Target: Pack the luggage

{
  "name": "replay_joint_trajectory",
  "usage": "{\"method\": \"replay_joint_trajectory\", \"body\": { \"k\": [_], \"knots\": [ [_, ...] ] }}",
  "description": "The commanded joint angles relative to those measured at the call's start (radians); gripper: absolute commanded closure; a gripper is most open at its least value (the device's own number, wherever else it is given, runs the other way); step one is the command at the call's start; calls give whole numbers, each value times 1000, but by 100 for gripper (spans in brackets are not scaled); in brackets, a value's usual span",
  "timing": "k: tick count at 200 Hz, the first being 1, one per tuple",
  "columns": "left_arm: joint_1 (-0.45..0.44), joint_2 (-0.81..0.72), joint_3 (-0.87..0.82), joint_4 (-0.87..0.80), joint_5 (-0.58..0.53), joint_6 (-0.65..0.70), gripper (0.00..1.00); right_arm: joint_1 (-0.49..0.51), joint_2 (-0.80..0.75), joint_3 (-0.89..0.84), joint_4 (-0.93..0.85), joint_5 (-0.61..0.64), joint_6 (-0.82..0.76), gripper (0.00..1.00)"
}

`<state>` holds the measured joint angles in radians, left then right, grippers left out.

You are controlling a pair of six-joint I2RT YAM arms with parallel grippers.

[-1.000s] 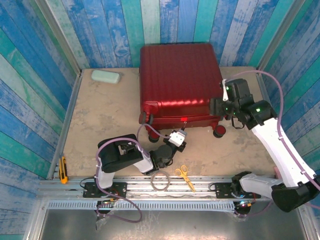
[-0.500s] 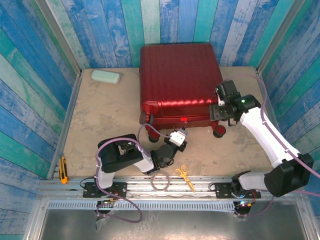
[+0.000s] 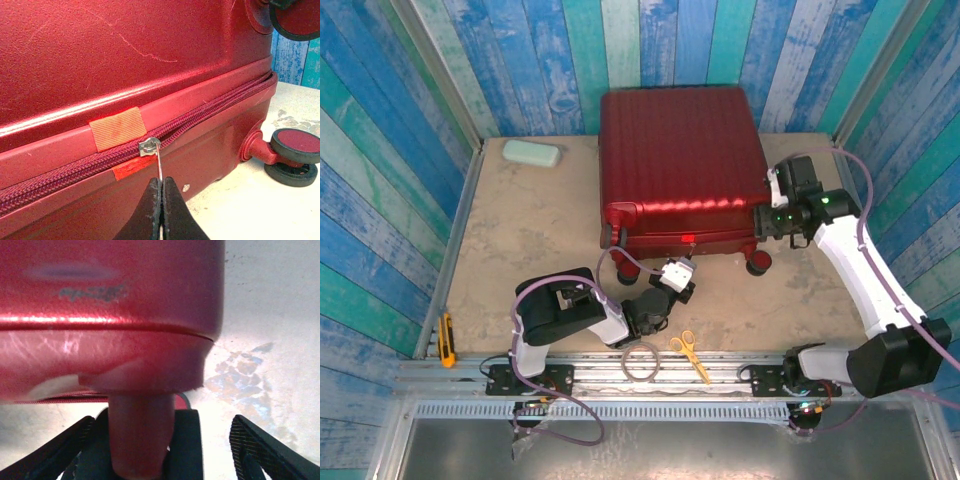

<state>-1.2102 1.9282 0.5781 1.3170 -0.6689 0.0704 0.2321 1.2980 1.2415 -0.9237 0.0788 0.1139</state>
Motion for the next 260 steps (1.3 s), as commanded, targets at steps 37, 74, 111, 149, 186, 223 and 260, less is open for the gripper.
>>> {"method": "replay_joint_trajectory", "body": {
  "k": [37, 74, 111, 149, 186, 223, 260],
  "knots": [
    [-67, 19, 37, -132, 244, 3, 100, -2, 74, -2, 19, -110, -58, 58],
    [-68, 35, 43, -115, 264, 14, 100, 5, 35, -1, 16, -196, -83, 87],
    [-67, 68, 86, -114, 313, 32, 100, 94, 2, 41, 18, -277, -76, 99],
    [-68, 113, 150, -97, 357, 59, 100, 227, 31, 85, 14, -289, -41, 99],
    [-66, 167, 213, -62, 401, 59, 100, 290, 47, 97, 43, -302, 57, 99],
    [-67, 223, 280, -39, 445, 62, 100, 306, 16, 39, 119, -302, 176, 99],
    [-67, 250, 342, -50, 470, 65, 100, 346, 7, -21, 187, -274, 249, 97]
  ]
}}
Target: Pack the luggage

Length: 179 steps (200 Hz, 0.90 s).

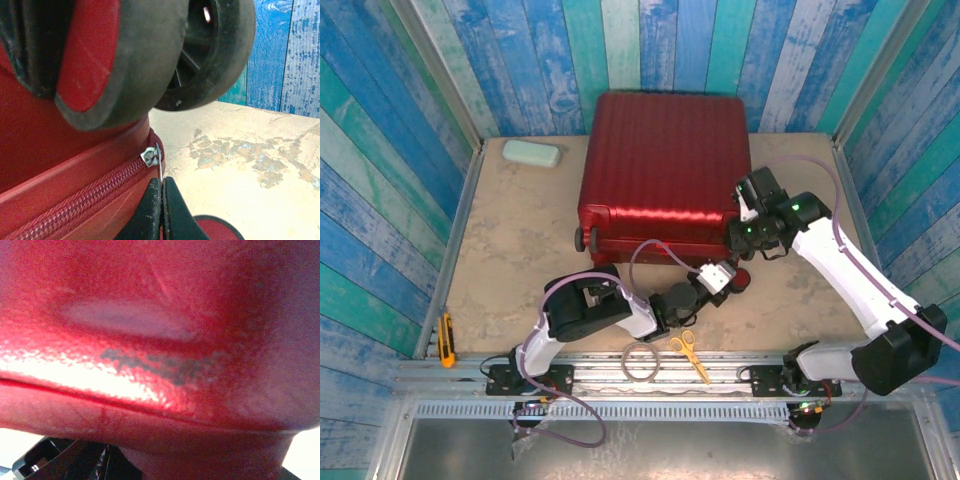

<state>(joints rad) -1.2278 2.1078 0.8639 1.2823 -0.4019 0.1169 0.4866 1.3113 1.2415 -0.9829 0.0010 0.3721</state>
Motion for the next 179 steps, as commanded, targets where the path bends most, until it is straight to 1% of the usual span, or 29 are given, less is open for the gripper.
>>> {"method": "replay_joint_trajectory", "body": {
  "k": [1, 6, 11, 15, 19, 22, 27, 33, 34, 35, 36, 37, 38, 39, 40, 42, 44, 45, 47, 54, 66, 81, 104, 113, 117, 135, 142, 167, 179],
  "knots": [
    [-50, 70, 57, -16, 204, 18, 100, 93, -5, -21, 248, -196, -8, 97],
    [-49, 70, 61, -16, 207, 22, 99, 99, -2, -24, 252, -193, -3, 95],
    [-50, 69, 63, -14, 206, 24, 96, 103, 2, -22, 252, -189, -2, 91],
    [-50, 67, 62, -12, 205, 25, 91, 105, 4, -21, 251, -186, 0, 88],
    [-50, 63, 60, -11, 201, 25, 81, 106, 4, -19, 250, -180, 0, 83],
    [-50, 57, 57, -9, 199, 23, 72, 106, 3, -18, 250, -176, 0, 79],
    [-50, 47, 52, -17, 196, 23, 53, 106, 0, -17, 250, -166, 0, 72],
    [-51, 31, 48, -42, 189, 24, 37, 106, -9, -17, 248, -146, 0, 61],
    [-51, 29, 48, -49, 188, 24, 33, 106, -10, -18, 248, -142, 0, 59],
    [-51, 26, 48, -54, 185, 25, 24, 106, -12, -18, 249, -134, -2, 56],
    [-51, 22, 47, -60, 183, 25, 16, 106, -12, -18, 249, -134, -2, 56],
    [-51, 19, 46, -66, 181, 25, 9, 106, -15, -18, 249, -126, -1, 53],
    [-51, 15, 45, -72, 180, 24, 3, 106, -15, -18, 249, -126, -1, 53],
    [-52, 11, 44, -78, 176, 25, 2, 106, -17, -19, 249, -122, -2, 52],
    [-52, 8, 44, -81, 173, 25, 4, 106, -18, -18, 250, -118, -1, 51],
    [-52, 0, 41, -92, 166, 27, 6, 106, -22, -18, 249, -111, -2, 49],
    [-51, -8, 36, -101, 160, 27, 7, 106, -27, -17, 248, -100, -6, 44],
    [-51, -13, 34, -104, 156, 27, 7, 106, -27, -17, 248, -100, -6, 44],
    [-51, -21, 29, -112, 148, 29, 7, 106, -32, -16, 247, -92, -9, 40],
    [-53, -52, 5, -126, 117, 28, 7, 106, -43, -12, 238, -61, -13, 32],
    [-59, -122, -51, -126, 53, 22, 7, 103, -69, -8, 226, -4, -18, 25],
    [-73, -230, -105, -205, -49, -2, 7, 87, -109, -12, 215, 46, -27, 23],
    [-107, -402, -102, -524, -142, -17, 7, 30, -210, -30, 214, 92, -49, 20],
    [-121, -449, -95, -620, -159, -15, 7, -3, -250, -40, 215, 95, -61, 19],
    [-129, -465, -93, -652, -186, -15, 7, -21, -268, -45, 214, 102, -62, 19],
    [-169, -538, -91, -744, -284, -16, 7, -106, -355, -95, 240, 115, -74, 17],
    [-181, -560, -78, -794, -316, -34, 7, -151, -395, -130, 262, 115, -75, 15],
    [-189, -591, 79, -1076, -434, -148, 6, -271, -497, -266, 337, 126, -84, 12],
    [-187, -576, 206, -1231, -494, -206, 6, -309, -531, -333, 365, 128, -73, 12]
  ]
}}
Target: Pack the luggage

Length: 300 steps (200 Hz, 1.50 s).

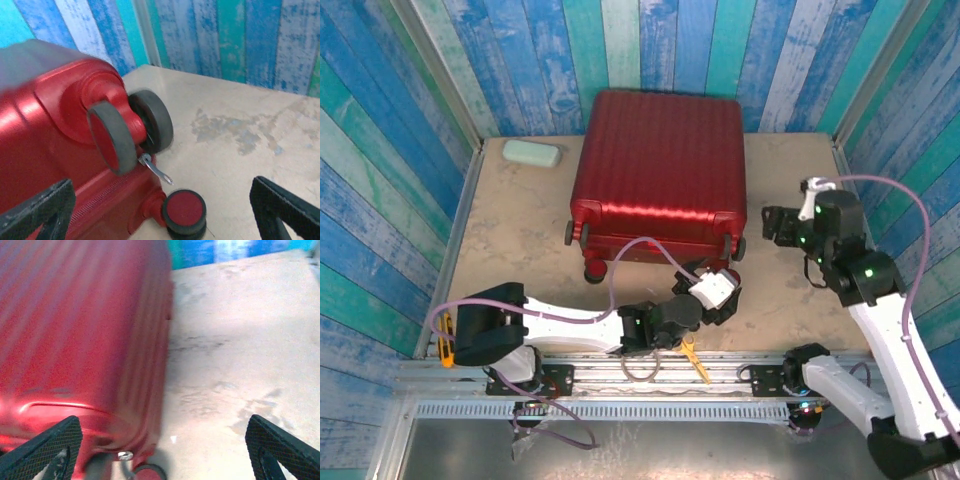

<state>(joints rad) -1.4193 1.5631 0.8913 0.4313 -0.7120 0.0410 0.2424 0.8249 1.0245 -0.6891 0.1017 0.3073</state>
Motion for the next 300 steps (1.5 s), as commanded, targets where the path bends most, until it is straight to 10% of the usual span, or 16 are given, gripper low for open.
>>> {"method": "replay_joint_trajectory", "body": {
  "k": [1, 60, 102, 227, 300],
  "knots": [
    [5, -28, 190, -393, -188, -135, 6, -69, -48, -122, 73, 27, -7, 12],
    [29, 432, 1079, -1343, -180, -426, 0, -124, -105, -367, 154, 43, 58, 11],
    [58, 512, 1254, -1402, 42, -503, 33, -129, -124, -410, 147, 66, 53, 12],
    [220, 656, 1323, -1454, 196, -560, 28, -140, -91, -433, 175, 7, 28, 12],
    [264, 656, 1191, -1348, 250, -565, 47, -140, -88, -426, 222, -106, -29, 13]
  ]
}}
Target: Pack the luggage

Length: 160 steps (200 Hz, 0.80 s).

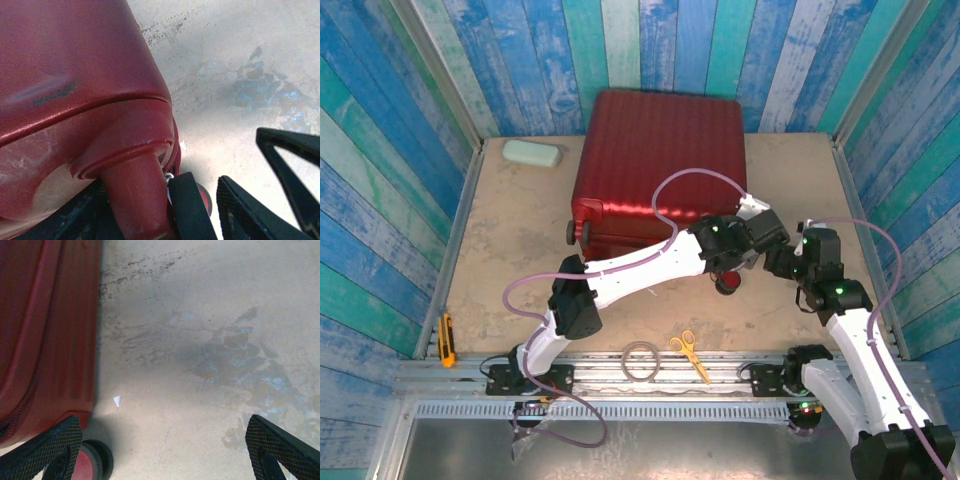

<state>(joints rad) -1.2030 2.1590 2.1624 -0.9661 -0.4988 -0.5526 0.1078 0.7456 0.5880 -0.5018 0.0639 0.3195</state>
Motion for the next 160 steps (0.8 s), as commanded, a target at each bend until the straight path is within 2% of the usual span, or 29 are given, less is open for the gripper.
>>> {"method": "replay_joint_trajectory", "body": {
  "k": [1, 20, 28, 34, 49, 68, 85, 120, 160],
  "knots": [
    [48, 60, -83, 51, 38, 29, 48, -5, -9, 10, 37, -73, -44, 13],
    [64, 52, -124, 91, 74, 22, 54, -5, -1, -15, 95, -184, -98, 15],
    [69, 47, -140, 104, 79, 14, 76, -5, 10, -31, 136, -255, -109, 16],
    [71, 42, -152, 113, 77, 11, 85, -3, 21, -42, 164, -315, -122, 18],
    [75, 27, -183, 135, 76, 7, 90, 7, 45, -75, 233, -409, -123, 19],
    [87, 0, -234, 166, 86, -2, 100, 20, 57, -120, 318, -462, -107, 19],
    [99, -28, -283, 198, 95, -10, 100, 50, 52, -141, 360, -475, -111, 19],
    [128, -88, -373, 291, 137, -21, 100, 131, 48, -136, 332, -416, -88, 19],
    [129, -104, -421, 329, 105, -44, 100, 185, -14, -250, 447, -377, -21, 23]
  ]
}}
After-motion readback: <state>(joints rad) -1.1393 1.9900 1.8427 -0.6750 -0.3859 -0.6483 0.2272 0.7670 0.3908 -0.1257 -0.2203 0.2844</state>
